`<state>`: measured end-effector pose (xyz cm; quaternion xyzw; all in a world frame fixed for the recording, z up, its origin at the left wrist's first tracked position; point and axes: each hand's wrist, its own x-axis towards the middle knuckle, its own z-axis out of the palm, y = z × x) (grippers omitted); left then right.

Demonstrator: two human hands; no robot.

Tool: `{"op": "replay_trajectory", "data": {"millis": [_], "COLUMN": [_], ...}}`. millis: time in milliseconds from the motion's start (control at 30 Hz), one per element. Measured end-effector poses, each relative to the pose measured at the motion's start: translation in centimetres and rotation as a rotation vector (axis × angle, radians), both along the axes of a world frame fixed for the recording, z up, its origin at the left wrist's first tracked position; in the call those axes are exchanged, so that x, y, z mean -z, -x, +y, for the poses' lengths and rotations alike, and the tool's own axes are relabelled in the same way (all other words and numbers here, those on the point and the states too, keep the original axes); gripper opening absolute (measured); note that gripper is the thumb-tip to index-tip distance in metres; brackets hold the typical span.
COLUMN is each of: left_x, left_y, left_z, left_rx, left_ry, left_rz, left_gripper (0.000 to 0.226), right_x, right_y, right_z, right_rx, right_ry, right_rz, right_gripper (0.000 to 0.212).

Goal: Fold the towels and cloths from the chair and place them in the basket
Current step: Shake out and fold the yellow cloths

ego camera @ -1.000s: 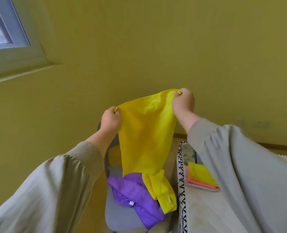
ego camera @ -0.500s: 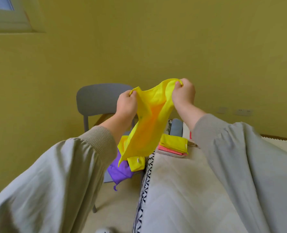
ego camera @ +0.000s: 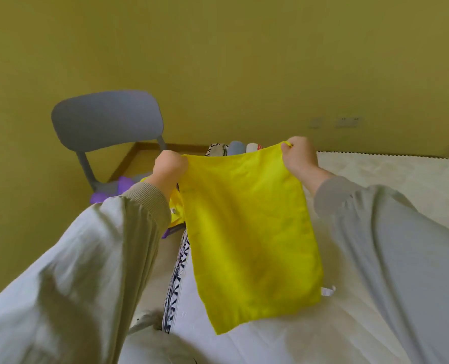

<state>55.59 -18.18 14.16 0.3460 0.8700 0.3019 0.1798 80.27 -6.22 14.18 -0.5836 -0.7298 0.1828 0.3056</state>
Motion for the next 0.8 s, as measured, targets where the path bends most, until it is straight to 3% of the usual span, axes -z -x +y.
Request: {"op": "replay_trajectory", "data": {"millis": [100,167,333,533,633,800], "left_x": [5.4,8.1,12.0,12.6,12.9,15.4], "left_y": [0.7,1.5,2.5,3.9,3.1,-0.7], "left_z": [1.1,1.5,4.9,8.0,7.8,3.4], "left_rx": [0.052,0.045,-0.020,0.010,-0.038,-0.273], "left_ry": [0.060,0.085,0.067,-0.124,-0.186,-0.308], "left_rz": [0.195,0.168,-0.286,-0.364,-0.524,-0.816], "left_gripper": [0.027,0.027,0.019,0.017,0.025,0.028], "right_x": [5.0,7.4,11.4,11.0,11.4,14.2], "right_y": [-0.6,-0.6,1.0,2.6,2.2,0.2], "right_z": [2.2,3.2,5.5,8.5,8.2,4.6], "right_rx": [0.033,0.090,0.129,0.063,0.075,0.203], "right_ry": [0.145,0.214,0.356,0.342,0.427,0.525], "right_rz": [-0.133,-0.196,-0.086,0.087,0.209,0.488], "right_gripper": [0.031,0.029,0.028,0.031,0.035,0.018]}}
